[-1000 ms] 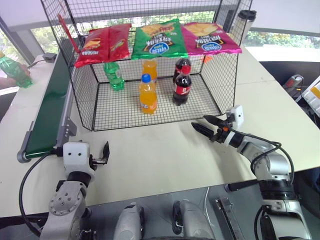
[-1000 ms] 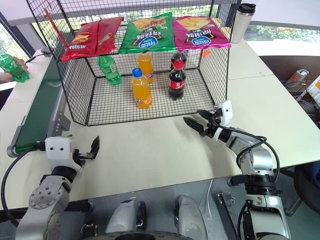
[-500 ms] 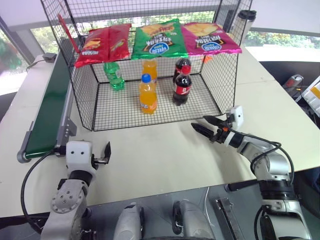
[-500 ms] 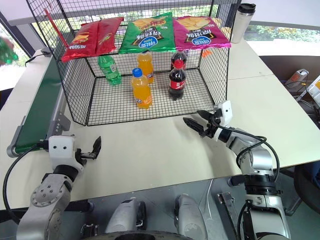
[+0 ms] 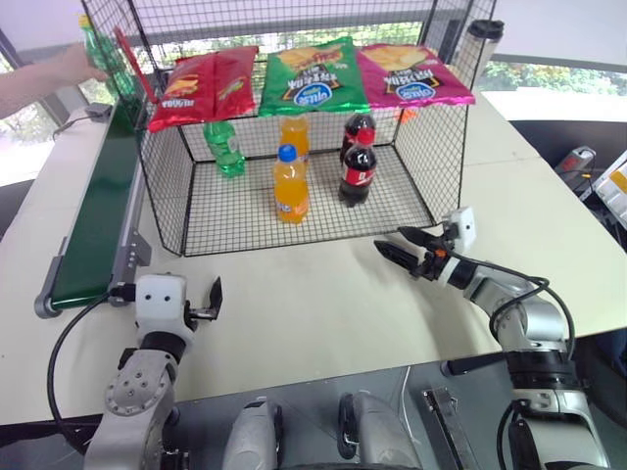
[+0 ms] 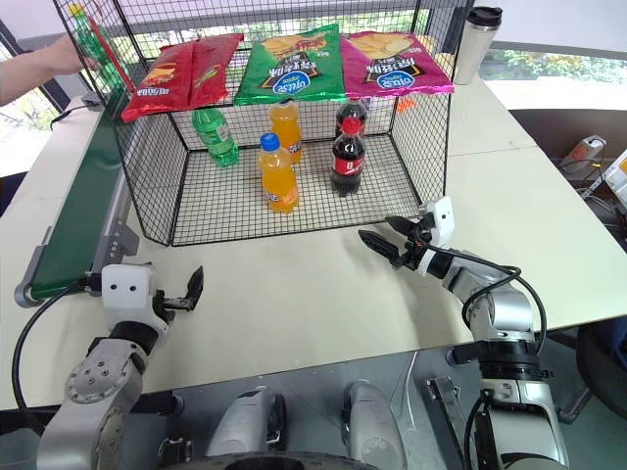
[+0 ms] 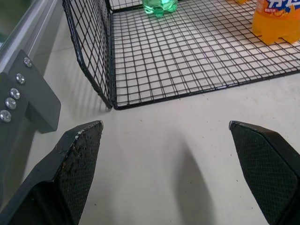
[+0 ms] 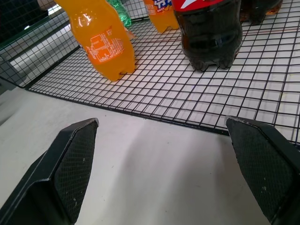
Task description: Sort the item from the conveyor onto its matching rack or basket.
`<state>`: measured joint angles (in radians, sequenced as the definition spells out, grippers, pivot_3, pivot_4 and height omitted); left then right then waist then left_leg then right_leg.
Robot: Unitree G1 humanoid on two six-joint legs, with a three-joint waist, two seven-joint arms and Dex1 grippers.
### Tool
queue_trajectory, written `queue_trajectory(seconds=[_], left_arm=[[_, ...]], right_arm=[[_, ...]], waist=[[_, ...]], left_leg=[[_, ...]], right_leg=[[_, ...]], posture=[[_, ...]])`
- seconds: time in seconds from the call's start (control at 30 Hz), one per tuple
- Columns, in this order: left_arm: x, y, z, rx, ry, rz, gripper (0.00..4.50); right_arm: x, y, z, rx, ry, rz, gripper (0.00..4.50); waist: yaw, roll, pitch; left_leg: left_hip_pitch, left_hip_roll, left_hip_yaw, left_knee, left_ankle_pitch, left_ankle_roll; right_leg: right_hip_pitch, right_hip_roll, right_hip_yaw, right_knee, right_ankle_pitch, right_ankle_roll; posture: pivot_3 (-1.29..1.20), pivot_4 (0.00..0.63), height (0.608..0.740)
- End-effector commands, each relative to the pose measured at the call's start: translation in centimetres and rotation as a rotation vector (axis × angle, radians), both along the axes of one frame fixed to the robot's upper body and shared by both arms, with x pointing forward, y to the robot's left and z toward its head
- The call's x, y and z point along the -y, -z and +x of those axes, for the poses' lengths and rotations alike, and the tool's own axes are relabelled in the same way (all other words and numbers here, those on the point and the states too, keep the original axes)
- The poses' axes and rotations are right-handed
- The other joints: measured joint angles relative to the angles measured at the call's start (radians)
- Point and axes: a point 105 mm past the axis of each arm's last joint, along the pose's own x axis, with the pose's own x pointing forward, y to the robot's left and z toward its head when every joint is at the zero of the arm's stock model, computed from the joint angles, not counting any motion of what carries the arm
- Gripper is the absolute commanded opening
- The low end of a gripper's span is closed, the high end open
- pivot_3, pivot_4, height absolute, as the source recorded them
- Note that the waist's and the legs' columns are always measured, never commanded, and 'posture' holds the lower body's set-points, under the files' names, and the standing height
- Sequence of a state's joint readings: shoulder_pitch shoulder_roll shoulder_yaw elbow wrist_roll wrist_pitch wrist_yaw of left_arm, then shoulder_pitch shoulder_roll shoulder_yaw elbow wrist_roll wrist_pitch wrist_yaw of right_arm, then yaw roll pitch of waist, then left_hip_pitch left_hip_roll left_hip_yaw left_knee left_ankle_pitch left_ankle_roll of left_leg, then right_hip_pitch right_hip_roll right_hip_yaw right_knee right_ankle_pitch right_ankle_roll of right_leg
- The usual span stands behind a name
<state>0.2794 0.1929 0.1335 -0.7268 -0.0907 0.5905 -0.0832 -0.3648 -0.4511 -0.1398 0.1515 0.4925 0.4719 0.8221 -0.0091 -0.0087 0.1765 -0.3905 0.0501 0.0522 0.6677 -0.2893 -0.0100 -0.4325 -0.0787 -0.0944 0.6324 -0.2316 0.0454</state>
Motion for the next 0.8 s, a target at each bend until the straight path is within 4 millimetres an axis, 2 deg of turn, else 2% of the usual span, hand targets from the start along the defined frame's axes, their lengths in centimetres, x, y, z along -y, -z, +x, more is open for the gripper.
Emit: queue_trajectory(seconds=[0.03, 0.37, 0.63, 0.73, 0.8], left_arm=[[-0.2, -1.2, -0.2, 0.044, -0.009, 0.023, 4.50], [0.1, -1.8, -0.2, 0.058, 0.003, 0.020, 4.50], [0.4, -4.5, -0.7, 0.159, 0.010, 0.105, 4.50], [-0.4, -6.3, -1.6, 0.216, -0.062, 0.094, 4.50], [-0.8, -6.7, -2.3, 0.226, -0.095, 0.094, 4.50]], right_arm=[[-0.4, -1.3, 0.2, 0.058, -0.018, 0.002, 4.47], [-0.6, -1.3, 0.3, 0.053, -0.019, 0.007, 4.47], [-0.8, -1.2, 0.5, 0.047, -0.025, 0.010, 4.47], [-0.9, -1.1, 0.6, 0.045, -0.029, 0.009, 4.47], [-0.8, -1.1, 0.6, 0.044, -0.031, 0.009, 4.47]], waist=[[0.000, 0.000, 0.000], [0.000, 0.000, 0.000], [0.000, 0.000, 0.000], [0.000, 0.000, 0.000], [-0.002, 0.000, 0.000]], left_leg=[[0.000, 0.000, 0.000, 0.000, 0.000, 0.000], [0.000, 0.000, 0.000, 0.000, 0.000, 0.000], [0.000, 0.000, 0.000, 0.000, 0.000, 0.000], [0.000, 0.000, 0.000, 0.000, 0.000, 0.000], [0.000, 0.000, 0.000, 0.000, 0.000, 0.000]], right_leg=[[0.000, 0.000, 0.000, 0.000, 0.000, 0.000], [0.000, 0.000, 0.000, 0.000, 0.000, 0.000], [0.000, 0.000, 0.000, 0.000, 0.000, 0.000], [0.000, 0.000, 0.000, 0.000, 0.000, 0.000], [0.000, 0.000, 0.001, 0.000, 0.000, 0.000]], posture=[[0.00, 0.150, 0.740], [0.00, 0.150, 0.740], [0.00, 0.150, 0.740], [0.00, 0.150, 0.740], [0.00, 0.150, 0.740]])
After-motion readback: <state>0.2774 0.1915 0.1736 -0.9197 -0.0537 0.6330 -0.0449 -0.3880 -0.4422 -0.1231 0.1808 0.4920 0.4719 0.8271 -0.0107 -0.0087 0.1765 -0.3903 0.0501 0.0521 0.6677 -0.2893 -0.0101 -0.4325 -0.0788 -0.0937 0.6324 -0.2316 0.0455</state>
